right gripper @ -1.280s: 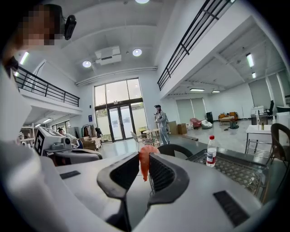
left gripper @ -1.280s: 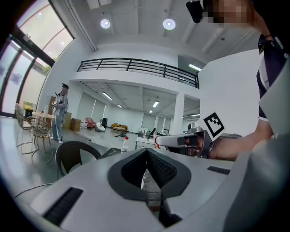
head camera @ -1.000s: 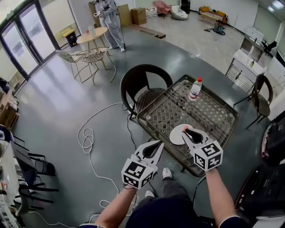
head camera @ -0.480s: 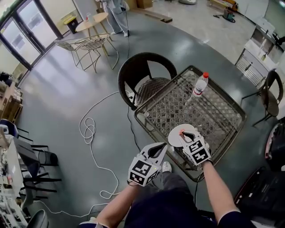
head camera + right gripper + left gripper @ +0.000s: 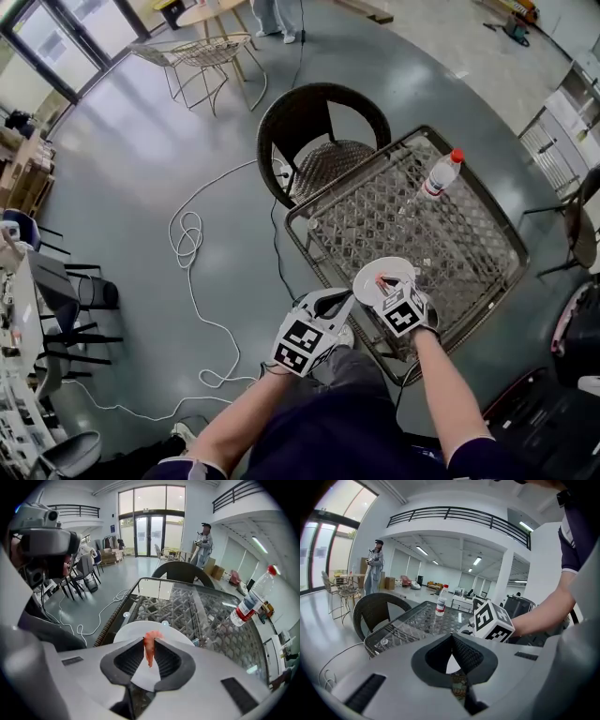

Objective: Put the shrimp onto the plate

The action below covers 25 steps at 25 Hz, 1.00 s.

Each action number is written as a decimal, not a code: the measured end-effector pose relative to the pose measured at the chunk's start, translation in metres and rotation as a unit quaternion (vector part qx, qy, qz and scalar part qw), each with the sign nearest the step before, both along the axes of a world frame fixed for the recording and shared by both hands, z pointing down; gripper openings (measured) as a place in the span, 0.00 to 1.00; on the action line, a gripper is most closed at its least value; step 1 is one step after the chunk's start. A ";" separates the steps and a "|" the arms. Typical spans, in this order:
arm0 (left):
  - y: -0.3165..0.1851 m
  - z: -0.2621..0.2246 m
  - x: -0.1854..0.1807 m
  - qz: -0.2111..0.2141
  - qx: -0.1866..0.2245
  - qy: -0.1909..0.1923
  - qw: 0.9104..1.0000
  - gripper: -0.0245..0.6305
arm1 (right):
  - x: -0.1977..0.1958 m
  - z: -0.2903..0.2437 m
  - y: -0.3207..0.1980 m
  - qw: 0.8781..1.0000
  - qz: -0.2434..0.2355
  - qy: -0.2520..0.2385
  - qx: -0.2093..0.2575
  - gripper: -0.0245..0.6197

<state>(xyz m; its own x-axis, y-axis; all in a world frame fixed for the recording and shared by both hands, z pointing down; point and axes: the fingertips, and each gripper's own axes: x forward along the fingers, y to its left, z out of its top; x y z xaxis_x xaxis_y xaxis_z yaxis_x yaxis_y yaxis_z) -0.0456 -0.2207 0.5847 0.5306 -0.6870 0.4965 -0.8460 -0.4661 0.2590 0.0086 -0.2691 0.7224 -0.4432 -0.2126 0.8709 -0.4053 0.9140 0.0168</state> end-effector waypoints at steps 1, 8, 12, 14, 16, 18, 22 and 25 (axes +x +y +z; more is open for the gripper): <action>0.000 0.002 0.001 -0.001 -0.004 0.001 1.000 0.05 | 0.001 0.005 0.001 1.000 -0.003 0.006 -0.006 0.15; -0.001 0.013 0.002 -0.007 -0.020 -0.001 1.000 0.05 | -0.005 0.030 0.003 0.999 -0.017 0.023 -0.045 0.15; -0.004 0.013 0.001 -0.013 -0.023 -0.002 1.000 0.05 | -0.007 0.033 0.004 0.998 -0.024 0.030 -0.054 0.15; -0.006 0.014 0.001 -0.015 -0.023 -0.003 1.000 0.05 | -0.008 0.035 0.004 0.997 -0.029 0.031 -0.057 0.15; -0.008 0.014 0.001 -0.017 -0.023 -0.004 1.000 0.05 | -0.009 0.036 0.004 0.997 -0.034 0.032 -0.058 0.15; -0.010 0.012 0.001 -0.018 -0.021 -0.005 1.000 0.05 | -0.009 0.037 0.003 0.997 -0.036 0.036 -0.054 0.15; -0.010 0.010 -0.002 -0.013 -0.020 -0.006 1.000 0.05 | -0.010 0.040 0.006 0.997 -0.035 0.043 -0.046 0.15; -0.014 0.008 -0.006 -0.006 -0.015 -0.008 1.000 0.05 | -0.012 0.041 0.006 0.998 -0.030 0.039 -0.044 0.15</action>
<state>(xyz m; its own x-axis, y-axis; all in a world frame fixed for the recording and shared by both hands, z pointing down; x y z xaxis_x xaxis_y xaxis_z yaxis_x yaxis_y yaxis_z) -0.0516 -0.2344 0.5927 0.5143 -0.6776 0.5258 -0.8555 -0.4484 0.2590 -0.0029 -0.2633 0.7634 -0.3823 -0.1094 0.9176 -0.3512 0.9357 -0.0347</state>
